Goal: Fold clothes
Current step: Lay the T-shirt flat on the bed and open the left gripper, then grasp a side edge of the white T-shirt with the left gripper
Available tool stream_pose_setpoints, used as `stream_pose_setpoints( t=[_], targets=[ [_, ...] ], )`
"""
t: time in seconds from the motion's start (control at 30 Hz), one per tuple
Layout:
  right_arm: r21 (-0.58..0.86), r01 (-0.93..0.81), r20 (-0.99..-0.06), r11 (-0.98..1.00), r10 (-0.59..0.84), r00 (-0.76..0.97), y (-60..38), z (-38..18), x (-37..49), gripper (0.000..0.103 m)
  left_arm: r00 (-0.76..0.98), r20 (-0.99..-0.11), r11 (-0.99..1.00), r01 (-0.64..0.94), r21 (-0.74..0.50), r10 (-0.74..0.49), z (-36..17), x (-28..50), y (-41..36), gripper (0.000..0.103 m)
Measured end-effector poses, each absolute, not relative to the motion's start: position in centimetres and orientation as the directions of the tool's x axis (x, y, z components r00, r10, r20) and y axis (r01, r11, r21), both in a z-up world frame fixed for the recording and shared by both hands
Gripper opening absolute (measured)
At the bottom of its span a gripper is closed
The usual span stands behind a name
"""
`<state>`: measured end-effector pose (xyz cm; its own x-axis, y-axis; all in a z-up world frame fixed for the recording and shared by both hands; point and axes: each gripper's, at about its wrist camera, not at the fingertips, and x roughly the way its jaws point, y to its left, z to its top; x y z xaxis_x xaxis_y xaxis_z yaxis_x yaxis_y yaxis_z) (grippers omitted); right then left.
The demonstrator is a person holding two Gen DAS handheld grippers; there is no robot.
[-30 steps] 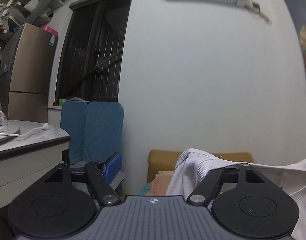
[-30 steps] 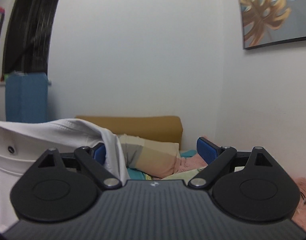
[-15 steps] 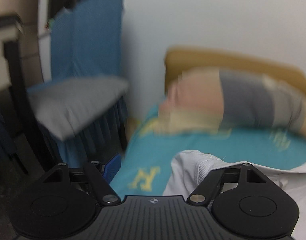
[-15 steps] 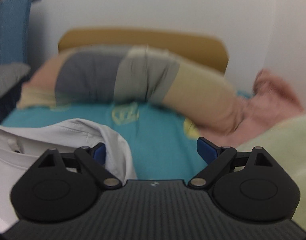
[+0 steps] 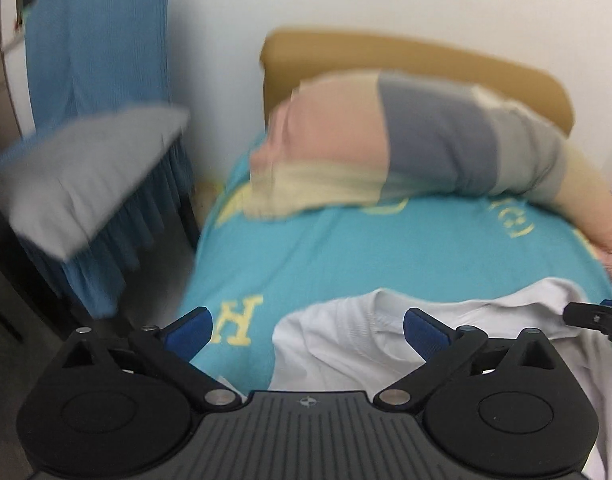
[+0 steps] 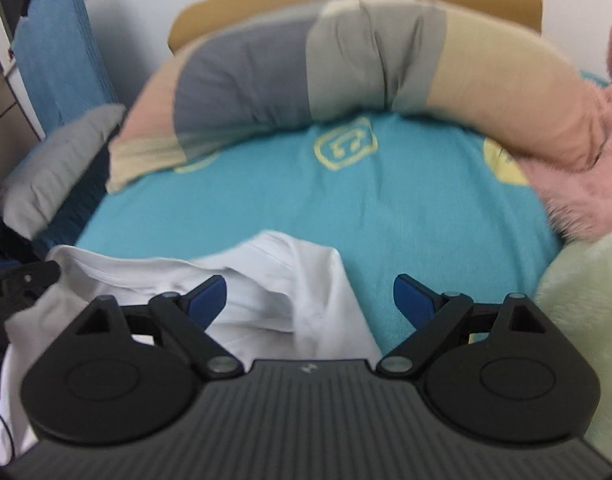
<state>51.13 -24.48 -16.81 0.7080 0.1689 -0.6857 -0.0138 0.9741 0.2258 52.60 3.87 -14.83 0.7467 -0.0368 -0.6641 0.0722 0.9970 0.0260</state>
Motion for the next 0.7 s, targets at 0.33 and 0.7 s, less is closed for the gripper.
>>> stream_pose_setpoints(
  t=[0.33,0.7],
  targets=[
    [0.210,-0.038,-0.548,0.977,0.150,0.823,-22.0,-8.4,36.5,0.092,0.842,-0.536,0.998,0.059,-0.016,-0.059,-6.9,34.1,3.9,0.103],
    [0.229,-0.086,-0.437,0.970,0.181,0.881,-21.0,-3.1,13.8,0.092,0.877,-0.476,0.997,0.032,-0.072,-0.062,-3.4,10.1,4.4,0.102]
  ],
)
